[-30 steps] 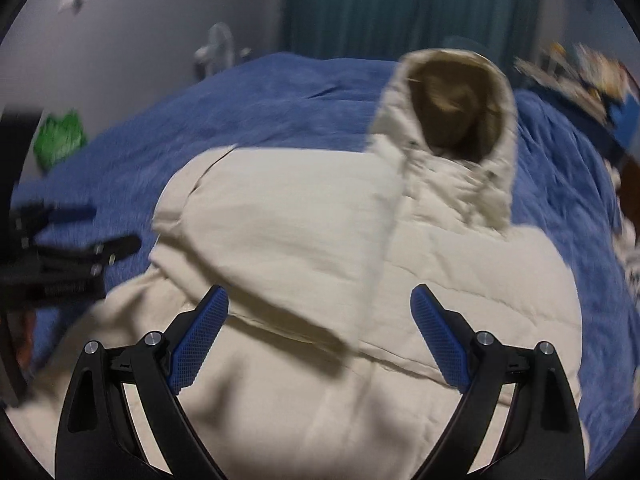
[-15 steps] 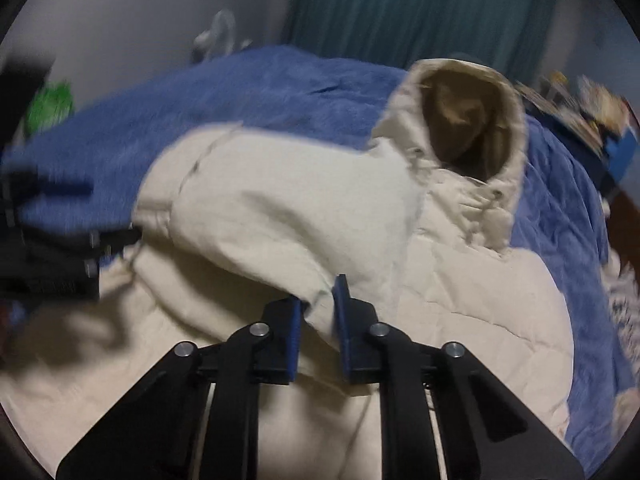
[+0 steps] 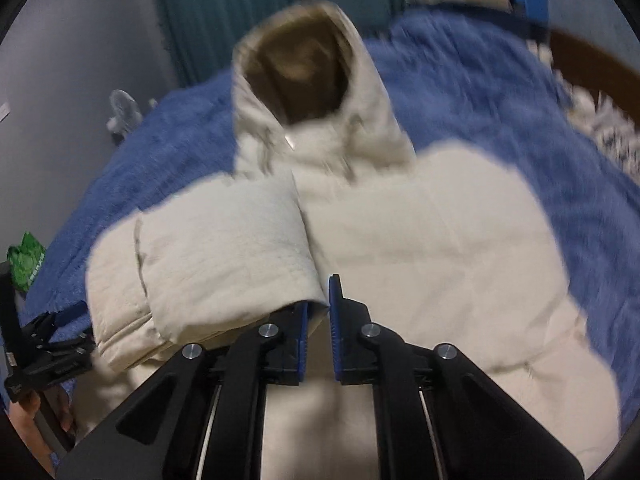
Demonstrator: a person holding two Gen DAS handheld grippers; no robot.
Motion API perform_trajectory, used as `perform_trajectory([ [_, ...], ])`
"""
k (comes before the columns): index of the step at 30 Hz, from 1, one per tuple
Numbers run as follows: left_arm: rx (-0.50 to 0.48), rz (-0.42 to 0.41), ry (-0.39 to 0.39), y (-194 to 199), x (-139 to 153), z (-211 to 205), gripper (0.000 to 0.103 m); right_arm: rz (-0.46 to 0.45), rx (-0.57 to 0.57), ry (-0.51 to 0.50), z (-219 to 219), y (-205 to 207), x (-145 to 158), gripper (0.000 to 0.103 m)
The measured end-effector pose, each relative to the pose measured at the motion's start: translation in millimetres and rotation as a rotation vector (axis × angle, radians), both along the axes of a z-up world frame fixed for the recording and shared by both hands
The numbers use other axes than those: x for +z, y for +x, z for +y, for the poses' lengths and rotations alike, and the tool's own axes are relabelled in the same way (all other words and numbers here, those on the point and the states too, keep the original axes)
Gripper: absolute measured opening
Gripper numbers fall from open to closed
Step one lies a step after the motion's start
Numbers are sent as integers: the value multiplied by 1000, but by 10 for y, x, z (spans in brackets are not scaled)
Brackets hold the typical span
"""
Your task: Fold large clothes
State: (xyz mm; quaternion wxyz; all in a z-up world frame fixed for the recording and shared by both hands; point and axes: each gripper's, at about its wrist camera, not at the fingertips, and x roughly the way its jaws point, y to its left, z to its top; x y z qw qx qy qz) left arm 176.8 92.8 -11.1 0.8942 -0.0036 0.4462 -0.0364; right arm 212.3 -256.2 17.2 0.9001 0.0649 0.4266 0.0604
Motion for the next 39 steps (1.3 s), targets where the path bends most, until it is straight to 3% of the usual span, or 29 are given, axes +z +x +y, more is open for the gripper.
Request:
perform_trajectory([
  [5, -15, 15, 40, 40, -71, -84, 81, 45, 63, -48, 48, -19, -207, 17],
  [7, -10, 16, 39, 57, -73, -75, 81, 28, 91, -98, 112, -75, -177, 34],
  [9, -5, 20, 30, 68, -76, -55, 81, -4, 159, -164, 201, -168, -118, 77],
  [10, -3, 21, 25, 70, -79, -42, 81, -26, 224, -198, 279, -245, -82, 79],
  [14, -3, 23, 20, 73, -82, -44, 81, -130, 399, -410, 641, -530, -35, 81],
  [19, -8, 21, 25, 67, -83, -61, 81, -224, 500, -444, 1056, -656, -58, 81],
  [22, -10, 23, 17, 67, -83, -48, 81, -273, 543, -529, 1297, -701, -145, 84],
  [24, -10, 25, 12, 64, -84, -39, 81, -273, 565, -592, 1404, -709, -230, 84],
  [29, -10, 29, 4, 70, -89, -35, 81, -263, 647, -633, 1483, -795, -322, 84],
  [32, -11, 30, 5, 76, -92, -41, 81, -269, 632, -649, 1502, -766, -359, 84],
  [39, -13, 27, 10, 69, -85, -52, 81, -291, 637, -577, 1469, -753, -319, 53],
])
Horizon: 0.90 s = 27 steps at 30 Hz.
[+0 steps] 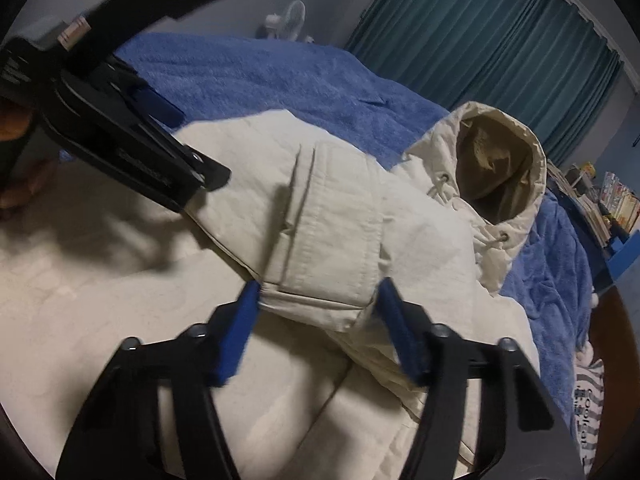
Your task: Fold large clothes
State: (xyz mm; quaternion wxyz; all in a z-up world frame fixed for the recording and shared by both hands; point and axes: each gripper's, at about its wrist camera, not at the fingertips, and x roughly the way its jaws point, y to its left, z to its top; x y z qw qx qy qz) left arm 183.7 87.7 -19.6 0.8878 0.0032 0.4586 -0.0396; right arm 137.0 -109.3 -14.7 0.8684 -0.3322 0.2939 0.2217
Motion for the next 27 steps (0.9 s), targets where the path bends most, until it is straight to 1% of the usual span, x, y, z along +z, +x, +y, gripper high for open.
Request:
perform_trajectory([
  [3, -1, 0, 1, 1, 1, 1, 81, 18, -10, 51, -39, 3, 77, 50],
  [8, 2, -1, 0, 1, 4, -3, 81, 0, -48, 179, -185, 16, 293, 45],
  [9, 2, -2, 1, 1, 9, 0, 81, -7, -59, 205, -227, 22, 345, 18],
  [10, 2, -2, 1, 1, 12, -2, 81, -2, -70, 227, -258, 38, 387, 18],
  [15, -2, -5, 11, 3, 12, -17, 81, -36, -141, 300, -480, 88, 571, 16],
  [18, -3, -6, 16, 4, 7, -20, 81, -49, -190, 371, -661, 139, 688, 14],
  [22, -4, -5, 20, 5, -2, -19, 81, -87, -294, 442, -959, 231, 850, 12],
  [23, -4, -5, 21, 7, -6, -23, 81, -90, -327, 465, -1064, 267, 880, 10],
  [27, -5, -3, 24, 24, -23, -30, 81, -48, -419, 550, -1470, 424, 908, 10],
])
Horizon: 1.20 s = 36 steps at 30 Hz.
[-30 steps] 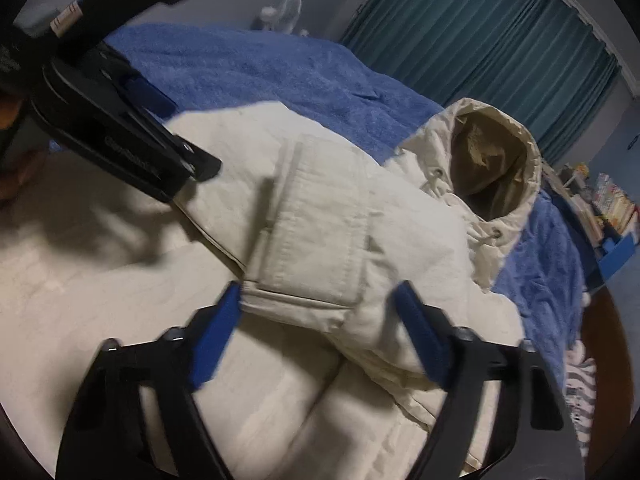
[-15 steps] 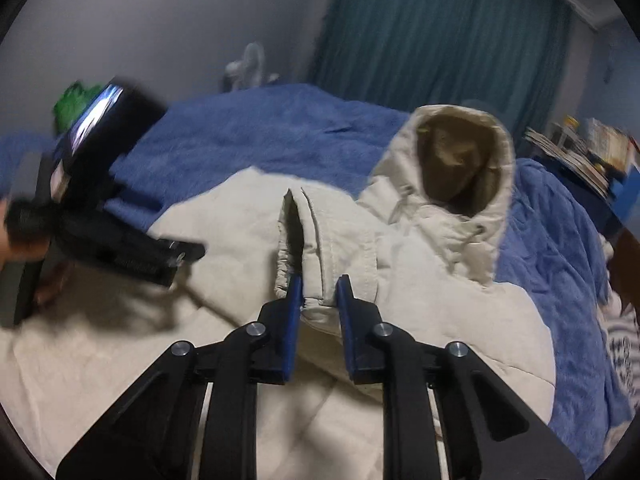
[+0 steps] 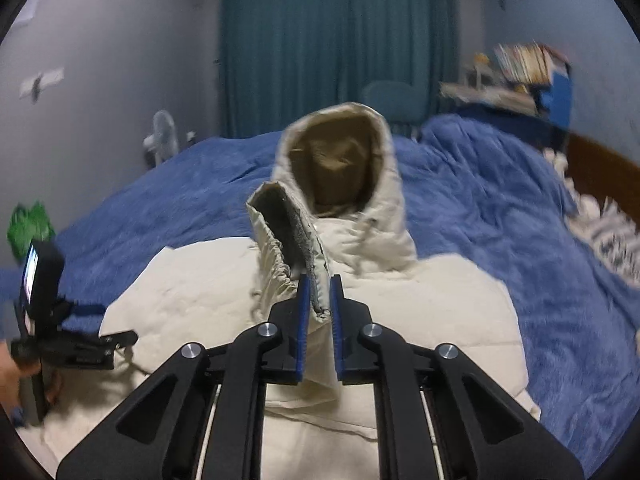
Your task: Fold large clothes
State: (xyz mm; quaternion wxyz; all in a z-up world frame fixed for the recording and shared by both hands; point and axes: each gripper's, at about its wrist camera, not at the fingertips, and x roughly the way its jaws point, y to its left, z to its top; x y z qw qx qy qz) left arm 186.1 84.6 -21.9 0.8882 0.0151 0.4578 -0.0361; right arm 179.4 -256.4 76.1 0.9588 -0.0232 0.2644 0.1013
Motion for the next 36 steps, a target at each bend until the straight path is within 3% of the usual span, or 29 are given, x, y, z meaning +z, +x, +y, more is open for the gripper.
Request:
perform_trajectory([
  [11, -2, 4, 5, 16, -30, -21, 81, 127, -258, 179, -963, 250, -175, 10],
  [17, -3, 3, 7, 21, -29, -23, 81, 164, -370, 128, -1106, 290, -287, 11],
  [19, -4, 2, 11, 20, -35, -25, 81, 174, -382, 153, -1186, 295, -309, 22],
  [21, -4, 2, 12, 20, -34, -29, 81, 188, -358, 186, -1221, 309, -321, 43],
  [24, -4, 3, 11, 21, -33, -30, 81, 218, -340, 176, -1189, 349, -412, 56],
  [29, -3, 13, -7, 21, -44, -7, 81, 384, -338, 244, -1248, 506, -848, 68],
  [31, 0, 17, -14, 26, -46, 4, 81, 417, -310, 309, -1260, 518, -945, 60],
  [33, 3, 17, -10, 28, -47, 11, 81, 415, -308, 305, -1232, 508, -953, 24],
  [36, 6, 17, -15, 31, -45, 20, 81, 315, -307, 235, -1151, 419, -730, 11],
])
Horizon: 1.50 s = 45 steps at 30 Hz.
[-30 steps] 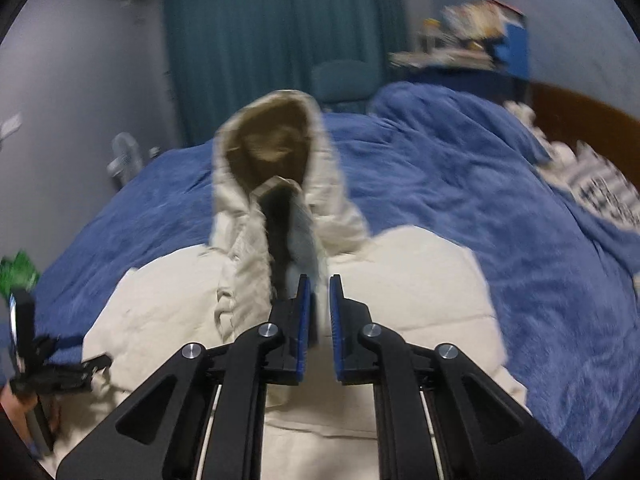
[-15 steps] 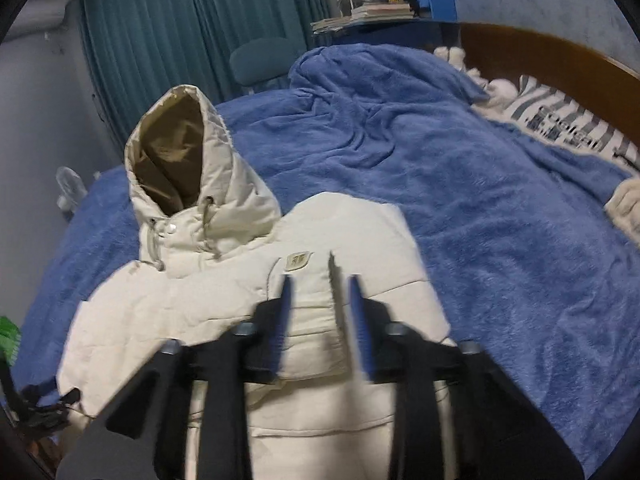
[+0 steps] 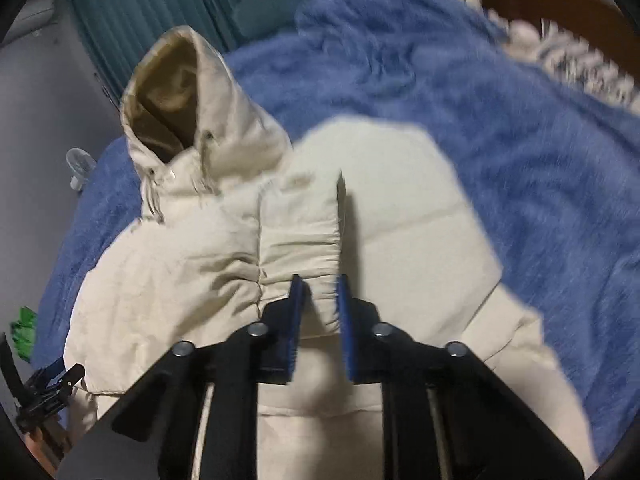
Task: Fold large clothes
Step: 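Release the folded side and smooth it with the right gripper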
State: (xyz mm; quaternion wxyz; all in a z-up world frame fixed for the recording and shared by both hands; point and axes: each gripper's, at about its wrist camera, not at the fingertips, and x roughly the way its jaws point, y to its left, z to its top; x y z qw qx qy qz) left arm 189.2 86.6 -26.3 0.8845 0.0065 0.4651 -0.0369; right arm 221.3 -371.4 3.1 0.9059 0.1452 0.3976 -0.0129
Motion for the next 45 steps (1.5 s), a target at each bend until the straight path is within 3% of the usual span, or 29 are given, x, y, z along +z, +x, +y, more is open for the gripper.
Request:
perform_trajectory([
  [4, -3, -3, 2, -2, 8, -6, 81, -105, -11, -72, 34, -149, 374, 6],
  [7, -3, -13, 13, -12, 34, -19, 81, -105, -13, -88, 18, -201, 437, 6],
  [11, -6, -15, 2, -22, 63, 0, 81, -18, 0, -147, -37, -264, 220, 6],
  [18, -13, 26, -21, 43, -30, 13, 82, 116, -25, -87, -181, -40, -276, 7],
  [23, 16, 57, -32, 81, -123, 80, 96, 147, -38, -90, -151, 25, -393, 9],
  [29, 58, 86, -152, 85, -283, 226, 96, 160, -50, -108, -113, 50, -507, 14],
  [32, 60, 60, -99, 35, -256, 170, 96, 151, -56, -150, -62, 33, -470, 17],
  [35, 64, 33, -6, -18, -187, 73, 96, 137, -81, -199, -35, -51, -384, 31],
  [37, 72, 0, 88, -81, -55, -37, 96, 126, -91, -160, -70, -128, -312, 39],
  [39, 57, -39, 129, -139, 86, -131, 96, 92, -100, -107, -104, -215, -191, 43],
  [41, 30, -79, 147, -212, 226, -237, 96, 69, -101, -97, -94, -250, -105, 46],
  [45, 21, -70, 148, -209, 402, -465, 96, 25, -77, 6, 19, -225, 51, 58],
])
